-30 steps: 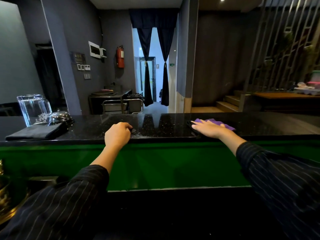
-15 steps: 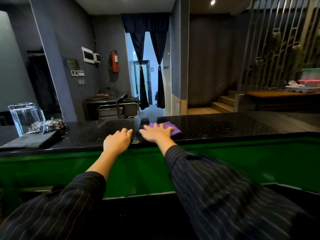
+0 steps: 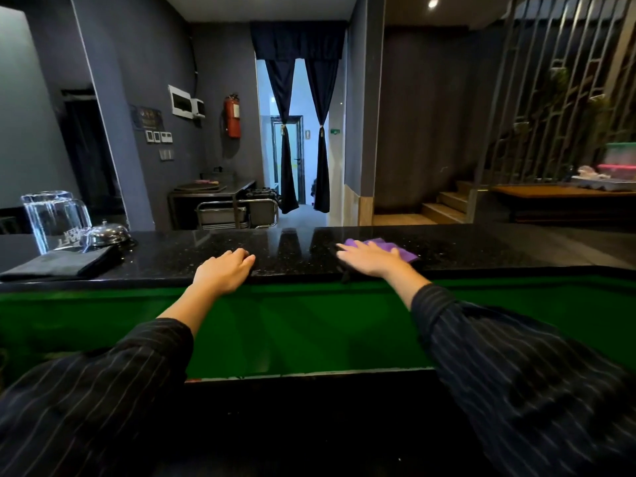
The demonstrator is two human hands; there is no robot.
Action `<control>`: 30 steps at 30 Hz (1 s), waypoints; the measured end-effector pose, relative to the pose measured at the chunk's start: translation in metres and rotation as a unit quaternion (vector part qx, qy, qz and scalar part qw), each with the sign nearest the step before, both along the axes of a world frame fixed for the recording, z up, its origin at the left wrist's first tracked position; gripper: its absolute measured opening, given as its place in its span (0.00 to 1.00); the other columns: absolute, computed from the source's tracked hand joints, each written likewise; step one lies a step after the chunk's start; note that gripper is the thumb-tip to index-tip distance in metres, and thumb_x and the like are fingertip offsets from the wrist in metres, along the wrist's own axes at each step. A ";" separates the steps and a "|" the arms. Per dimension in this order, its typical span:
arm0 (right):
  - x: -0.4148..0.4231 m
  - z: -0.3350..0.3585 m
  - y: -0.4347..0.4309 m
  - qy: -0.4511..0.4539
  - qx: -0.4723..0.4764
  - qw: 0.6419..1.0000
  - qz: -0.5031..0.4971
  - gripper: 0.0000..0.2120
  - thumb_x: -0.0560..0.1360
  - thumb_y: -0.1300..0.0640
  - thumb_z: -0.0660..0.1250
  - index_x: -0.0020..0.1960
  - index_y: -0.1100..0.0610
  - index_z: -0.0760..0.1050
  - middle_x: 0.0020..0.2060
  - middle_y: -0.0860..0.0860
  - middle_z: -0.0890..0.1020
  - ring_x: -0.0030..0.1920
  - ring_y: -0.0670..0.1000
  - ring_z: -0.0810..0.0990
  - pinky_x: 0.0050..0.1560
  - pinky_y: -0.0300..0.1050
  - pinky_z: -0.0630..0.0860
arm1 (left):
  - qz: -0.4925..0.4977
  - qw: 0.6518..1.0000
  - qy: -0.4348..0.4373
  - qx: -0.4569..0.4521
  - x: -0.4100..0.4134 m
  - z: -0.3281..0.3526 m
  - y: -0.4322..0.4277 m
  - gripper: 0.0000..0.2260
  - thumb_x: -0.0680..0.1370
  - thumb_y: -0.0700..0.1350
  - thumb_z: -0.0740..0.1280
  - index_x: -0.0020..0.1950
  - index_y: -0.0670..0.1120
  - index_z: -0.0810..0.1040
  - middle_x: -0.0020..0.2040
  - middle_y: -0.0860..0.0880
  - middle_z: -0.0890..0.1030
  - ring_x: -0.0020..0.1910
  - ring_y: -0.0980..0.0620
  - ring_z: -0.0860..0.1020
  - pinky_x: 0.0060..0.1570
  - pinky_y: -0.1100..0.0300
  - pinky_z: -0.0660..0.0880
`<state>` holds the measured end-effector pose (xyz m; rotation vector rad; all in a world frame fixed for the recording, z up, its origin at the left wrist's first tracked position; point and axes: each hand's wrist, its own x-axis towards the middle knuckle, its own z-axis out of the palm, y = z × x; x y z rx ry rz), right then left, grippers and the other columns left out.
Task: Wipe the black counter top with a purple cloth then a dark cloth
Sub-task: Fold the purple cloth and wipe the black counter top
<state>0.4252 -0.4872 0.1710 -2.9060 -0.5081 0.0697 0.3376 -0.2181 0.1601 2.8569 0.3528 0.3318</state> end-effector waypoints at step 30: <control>0.003 -0.002 0.032 0.011 -0.008 0.997 0.079 0.28 0.79 0.33 0.41 0.77 0.37 0.48 0.79 0.46 0.48 0.79 0.57 0.47 0.71 0.73 0.40 | 0.005 1.000 0.025 -0.008 0.006 0.003 -0.001 0.21 0.81 0.58 0.47 0.71 0.51 0.64 0.72 0.45 0.68 0.66 0.39 0.70 0.64 0.47 0.65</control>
